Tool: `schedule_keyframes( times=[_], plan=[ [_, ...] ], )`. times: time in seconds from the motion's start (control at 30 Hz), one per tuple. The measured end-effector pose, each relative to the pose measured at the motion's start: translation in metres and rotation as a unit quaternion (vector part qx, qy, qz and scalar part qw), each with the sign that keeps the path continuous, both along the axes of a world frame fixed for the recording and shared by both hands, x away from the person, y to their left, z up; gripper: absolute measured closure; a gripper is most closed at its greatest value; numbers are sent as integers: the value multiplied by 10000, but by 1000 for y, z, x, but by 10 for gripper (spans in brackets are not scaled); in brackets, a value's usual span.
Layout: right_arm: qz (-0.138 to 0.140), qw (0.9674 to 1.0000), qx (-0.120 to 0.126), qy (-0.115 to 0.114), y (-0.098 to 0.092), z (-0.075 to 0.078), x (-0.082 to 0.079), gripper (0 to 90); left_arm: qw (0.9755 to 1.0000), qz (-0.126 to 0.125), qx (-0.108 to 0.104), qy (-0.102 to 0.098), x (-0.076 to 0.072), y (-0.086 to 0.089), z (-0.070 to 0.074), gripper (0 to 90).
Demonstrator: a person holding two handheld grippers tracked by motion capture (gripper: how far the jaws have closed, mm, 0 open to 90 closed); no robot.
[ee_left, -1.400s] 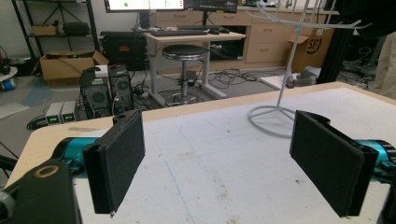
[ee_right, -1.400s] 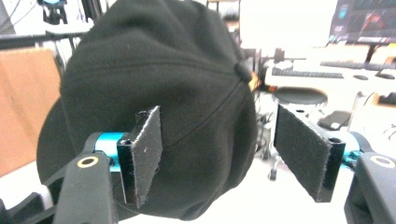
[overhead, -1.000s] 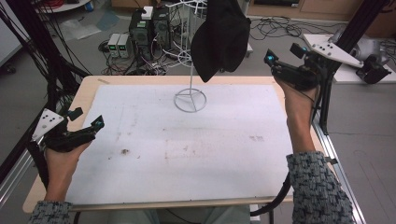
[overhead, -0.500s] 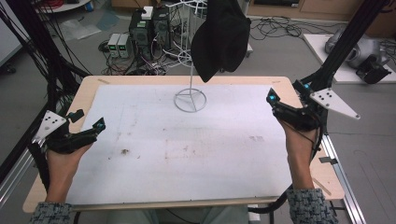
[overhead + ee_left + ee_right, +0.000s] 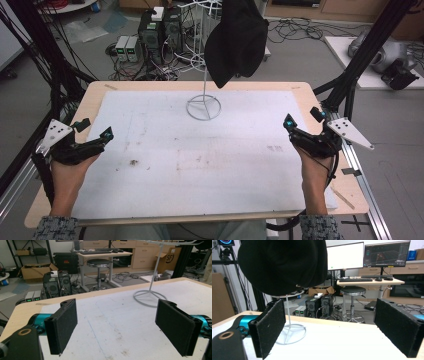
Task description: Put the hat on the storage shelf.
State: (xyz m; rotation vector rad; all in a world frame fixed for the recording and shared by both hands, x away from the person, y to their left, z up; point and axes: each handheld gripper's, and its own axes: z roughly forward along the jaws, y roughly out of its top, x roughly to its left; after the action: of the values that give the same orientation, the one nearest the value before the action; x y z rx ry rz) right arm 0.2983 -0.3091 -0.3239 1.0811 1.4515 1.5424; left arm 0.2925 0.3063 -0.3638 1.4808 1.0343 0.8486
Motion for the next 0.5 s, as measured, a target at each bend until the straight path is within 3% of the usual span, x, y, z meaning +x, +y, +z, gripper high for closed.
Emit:
schedule_keyframes(
  times=[0.3,0.5],
  plan=[
    [-6,9998,-190,66,3,-23,-4,98,10000,37,21,38,0,2,-3,182],
    [103,9991,-280,290,6,-39,-2,98,10000,19,35,49,1,1,-4,182]
  ],
)
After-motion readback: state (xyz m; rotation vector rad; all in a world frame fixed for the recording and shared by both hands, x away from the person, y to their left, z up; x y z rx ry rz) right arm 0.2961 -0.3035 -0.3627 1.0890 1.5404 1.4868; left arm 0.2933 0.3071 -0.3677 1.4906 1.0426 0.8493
